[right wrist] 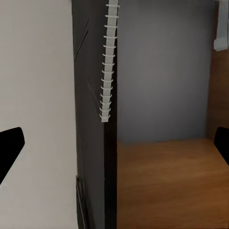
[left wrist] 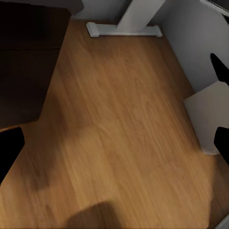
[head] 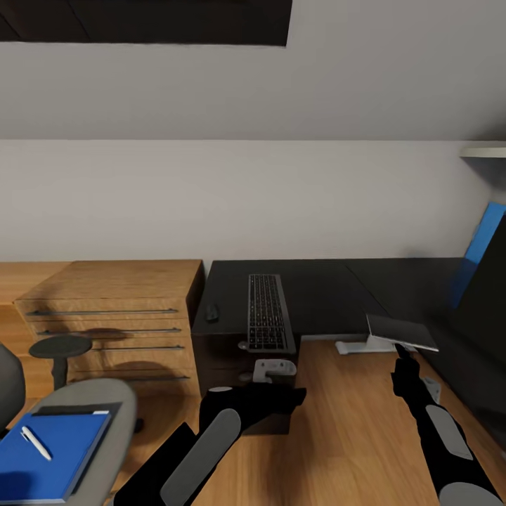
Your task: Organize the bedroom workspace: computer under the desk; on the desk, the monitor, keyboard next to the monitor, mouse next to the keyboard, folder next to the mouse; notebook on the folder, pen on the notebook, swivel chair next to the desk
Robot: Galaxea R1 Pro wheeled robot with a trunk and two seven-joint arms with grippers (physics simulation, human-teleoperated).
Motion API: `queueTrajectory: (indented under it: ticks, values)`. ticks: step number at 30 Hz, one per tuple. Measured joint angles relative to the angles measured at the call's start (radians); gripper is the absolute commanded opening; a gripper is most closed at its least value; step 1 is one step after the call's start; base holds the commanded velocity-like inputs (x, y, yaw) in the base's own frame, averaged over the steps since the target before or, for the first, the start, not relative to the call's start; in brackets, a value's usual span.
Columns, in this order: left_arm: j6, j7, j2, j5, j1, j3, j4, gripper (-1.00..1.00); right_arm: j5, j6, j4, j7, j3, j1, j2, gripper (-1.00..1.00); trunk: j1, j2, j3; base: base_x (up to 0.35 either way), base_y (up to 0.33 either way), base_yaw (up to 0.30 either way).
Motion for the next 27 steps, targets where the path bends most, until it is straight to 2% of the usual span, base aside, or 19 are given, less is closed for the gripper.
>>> queueTrajectory:
  ticks: [6, 27]
  values:
    - [0.000, 0.001, -0.003, 0.000, 0.000, -0.020, 0.002, 1.00, 0.000, 0.000, 0.003, -0.003, -0.046, 0.000, 0.001, 1.00, 0.000, 0.000, 0.000, 0.097, -0.023, 0.000]
    - [0.000, 0.001, 0.000, -0.002, 0.000, -0.023, 0.002, 1.00, -0.001, 0.000, 0.033, -0.004, -0.058, 0.000, 0.000, 1.00, 0.000, 0.000, 0.000, 0.130, -0.001, 0.000]
